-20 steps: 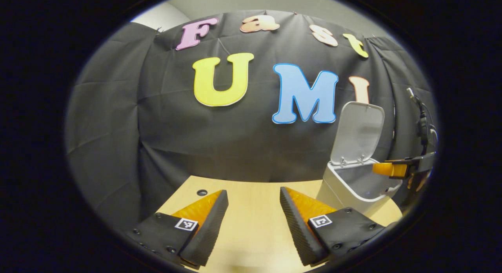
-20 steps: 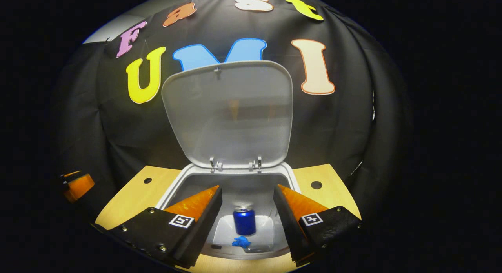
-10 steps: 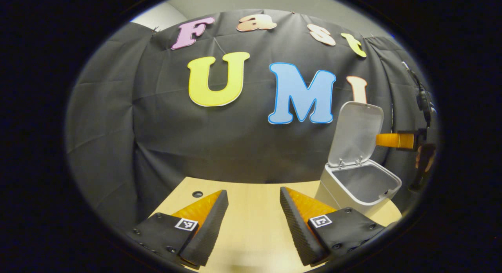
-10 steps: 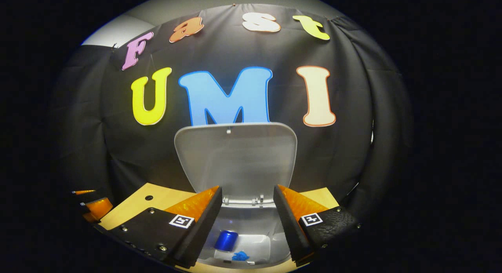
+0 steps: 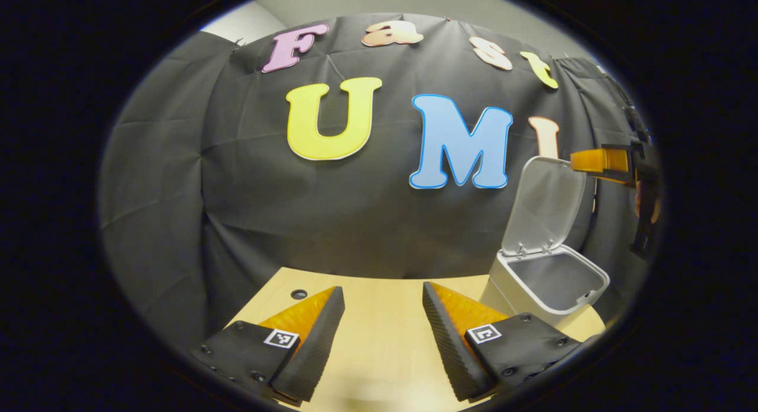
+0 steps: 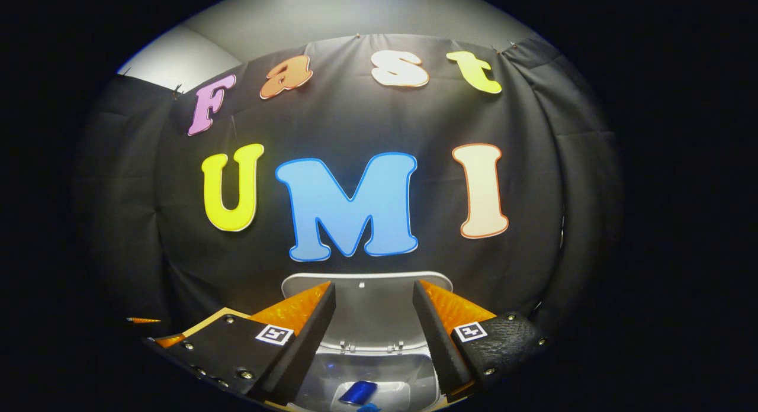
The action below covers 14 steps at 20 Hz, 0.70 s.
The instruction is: Press the lid of the desktop garbage bin to open it, pick up the crumpled paper on the desktop and throw it into the bin, then pick up the pop can on the desktop and drop it into the bin, and finally close the garbage bin lid.
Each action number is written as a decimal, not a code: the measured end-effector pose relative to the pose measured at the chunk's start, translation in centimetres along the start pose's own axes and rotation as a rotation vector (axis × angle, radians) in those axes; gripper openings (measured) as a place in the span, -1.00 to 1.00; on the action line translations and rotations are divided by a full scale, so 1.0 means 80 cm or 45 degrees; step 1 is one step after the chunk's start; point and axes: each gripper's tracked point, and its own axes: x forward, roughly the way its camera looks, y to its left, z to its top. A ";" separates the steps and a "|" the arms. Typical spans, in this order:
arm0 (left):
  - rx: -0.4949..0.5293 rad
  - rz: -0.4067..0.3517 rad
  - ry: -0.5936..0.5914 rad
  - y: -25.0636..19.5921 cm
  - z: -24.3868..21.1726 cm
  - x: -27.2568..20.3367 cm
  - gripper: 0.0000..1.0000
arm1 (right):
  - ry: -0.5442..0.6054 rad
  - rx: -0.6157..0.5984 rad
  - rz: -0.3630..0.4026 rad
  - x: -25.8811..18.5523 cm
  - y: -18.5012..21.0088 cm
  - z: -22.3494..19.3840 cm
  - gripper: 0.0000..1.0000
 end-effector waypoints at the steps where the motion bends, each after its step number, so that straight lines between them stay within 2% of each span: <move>1: -0.003 0.002 0.001 0.002 0.001 0.000 0.67 | -0.011 -0.001 -0.004 0.003 -0.001 0.006 0.68; 4: -0.014 0.005 0.002 0.004 0.001 0.003 0.67 | -0.043 -0.010 -0.019 0.012 -0.006 0.019 0.68; 5: -0.014 0.007 0.002 0.006 0.002 0.002 0.76 | -0.050 -0.017 -0.025 0.016 -0.007 0.024 0.67; 7: -0.017 0.012 -0.001 0.007 0.005 0.001 0.76 | -0.052 -0.025 -0.031 0.029 -0.009 0.027 0.68; 8: -0.019 0.014 -0.003 0.009 0.006 0.000 0.84 | -0.047 -0.025 -0.033 0.034 -0.009 0.027 0.68; 9: -0.021 0.015 -0.004 0.010 0.007 -0.001 0.76 | -0.037 -0.027 -0.035 0.039 -0.009 0.025 0.67; 10: -0.020 0.019 -0.004 0.011 0.007 -0.002 0.84 | -0.026 -0.032 -0.037 0.045 -0.009 0.022 0.67; 14: -0.030 0.031 -0.001 0.019 0.007 -0.008 0.76 | -0.003 -0.059 -0.047 0.059 -0.009 0.014 0.68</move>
